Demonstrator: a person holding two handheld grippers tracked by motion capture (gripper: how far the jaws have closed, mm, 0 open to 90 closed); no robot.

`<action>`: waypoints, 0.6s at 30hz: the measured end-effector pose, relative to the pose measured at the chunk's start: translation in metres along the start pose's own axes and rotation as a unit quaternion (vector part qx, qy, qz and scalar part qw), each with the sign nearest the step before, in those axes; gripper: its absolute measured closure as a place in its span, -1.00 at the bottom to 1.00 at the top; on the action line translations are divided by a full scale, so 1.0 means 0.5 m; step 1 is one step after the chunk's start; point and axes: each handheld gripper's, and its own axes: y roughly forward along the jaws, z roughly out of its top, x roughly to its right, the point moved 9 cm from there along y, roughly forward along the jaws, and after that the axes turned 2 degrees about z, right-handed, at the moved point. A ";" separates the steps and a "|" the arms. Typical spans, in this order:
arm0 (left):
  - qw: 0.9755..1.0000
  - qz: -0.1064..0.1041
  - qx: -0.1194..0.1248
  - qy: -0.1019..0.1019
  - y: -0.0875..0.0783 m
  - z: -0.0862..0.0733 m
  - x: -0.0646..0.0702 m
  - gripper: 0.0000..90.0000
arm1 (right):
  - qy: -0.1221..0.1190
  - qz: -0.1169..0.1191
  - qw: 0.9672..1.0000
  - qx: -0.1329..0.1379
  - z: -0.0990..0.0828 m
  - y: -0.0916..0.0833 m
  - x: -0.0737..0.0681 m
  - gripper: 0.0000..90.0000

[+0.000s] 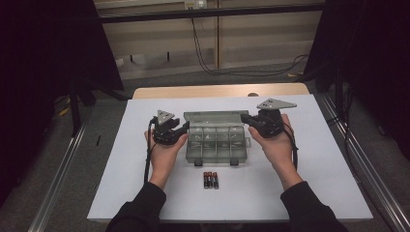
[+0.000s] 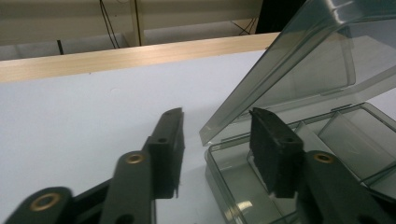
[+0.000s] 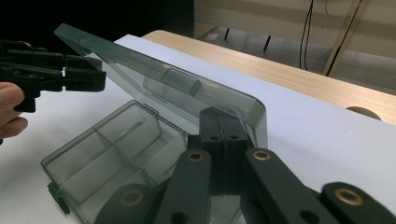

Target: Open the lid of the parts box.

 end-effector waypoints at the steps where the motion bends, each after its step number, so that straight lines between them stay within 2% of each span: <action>1: 1.000 -0.003 0.002 0.005 0.002 0.001 0.003 0.37 | -0.003 0.000 1.000 -0.001 0.000 0.001 0.001 1.00; 4: 1.000 0.003 0.007 0.012 0.007 0.005 0.007 0.51 | -0.003 0.000 1.000 -0.001 0.001 0.004 0.002 1.00; 7: 1.000 0.008 0.011 0.010 0.009 0.009 0.006 0.62 | -0.003 -0.001 1.000 -0.003 0.001 0.005 0.006 1.00; 8: 1.000 0.008 0.009 0.015 0.011 0.009 0.005 0.64 | -0.003 -0.001 1.000 -0.003 0.001 0.005 0.007 1.00; 13: 1.000 0.001 0.011 0.011 0.016 0.012 0.007 0.71 | -0.002 0.006 1.000 -0.001 0.003 0.005 0.005 1.00; 15: 1.000 -0.001 0.012 0.013 0.015 0.014 0.005 0.75 | -0.010 0.012 1.000 -0.003 -0.002 0.003 0.003 1.00; 18: 1.000 -0.002 0.015 0.006 0.014 0.018 0.006 0.80 | -0.007 0.018 1.000 0.001 -0.016 -0.003 0.003 1.00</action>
